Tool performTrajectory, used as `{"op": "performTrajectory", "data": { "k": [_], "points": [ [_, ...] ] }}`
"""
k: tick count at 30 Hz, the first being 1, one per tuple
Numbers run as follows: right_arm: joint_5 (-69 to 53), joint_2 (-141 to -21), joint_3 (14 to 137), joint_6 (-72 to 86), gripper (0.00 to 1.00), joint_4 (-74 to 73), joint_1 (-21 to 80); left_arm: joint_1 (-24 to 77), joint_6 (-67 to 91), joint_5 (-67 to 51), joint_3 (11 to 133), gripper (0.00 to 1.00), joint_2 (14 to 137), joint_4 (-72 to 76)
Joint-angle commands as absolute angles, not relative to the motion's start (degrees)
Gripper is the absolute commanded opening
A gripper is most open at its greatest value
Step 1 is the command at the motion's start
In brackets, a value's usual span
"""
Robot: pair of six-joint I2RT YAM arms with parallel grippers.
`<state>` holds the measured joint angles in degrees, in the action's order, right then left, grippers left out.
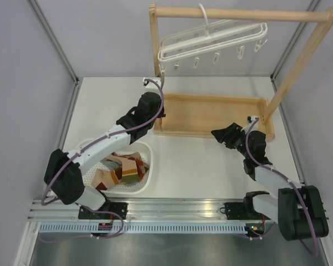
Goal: Remove the socks clipped to the hanger
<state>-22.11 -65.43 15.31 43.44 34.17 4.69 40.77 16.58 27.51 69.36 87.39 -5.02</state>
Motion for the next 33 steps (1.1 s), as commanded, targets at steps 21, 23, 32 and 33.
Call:
{"op": "performTrajectory", "data": {
  "k": [21,23,32,33],
  "points": [
    [-3.44,-62.22,54.12,34.89,0.70,9.23,30.66,41.66,17.14,-4.65,59.24,0.02,58.28,-3.16],
    [-1.42,-65.12,59.57,33.49,0.70,8.09,34.09,41.66,17.31,-5.36,59.85,0.02,58.10,-3.60],
    [5.62,-79.00,79.18,29.71,0.70,3.96,41.66,41.57,17.14,-3.43,61.00,0.02,60.20,-5.80],
    [5.97,-79.80,80.06,29.62,0.70,3.96,41.92,41.49,17.14,-3.43,60.91,0.02,60.21,-5.89]
  ]
}}
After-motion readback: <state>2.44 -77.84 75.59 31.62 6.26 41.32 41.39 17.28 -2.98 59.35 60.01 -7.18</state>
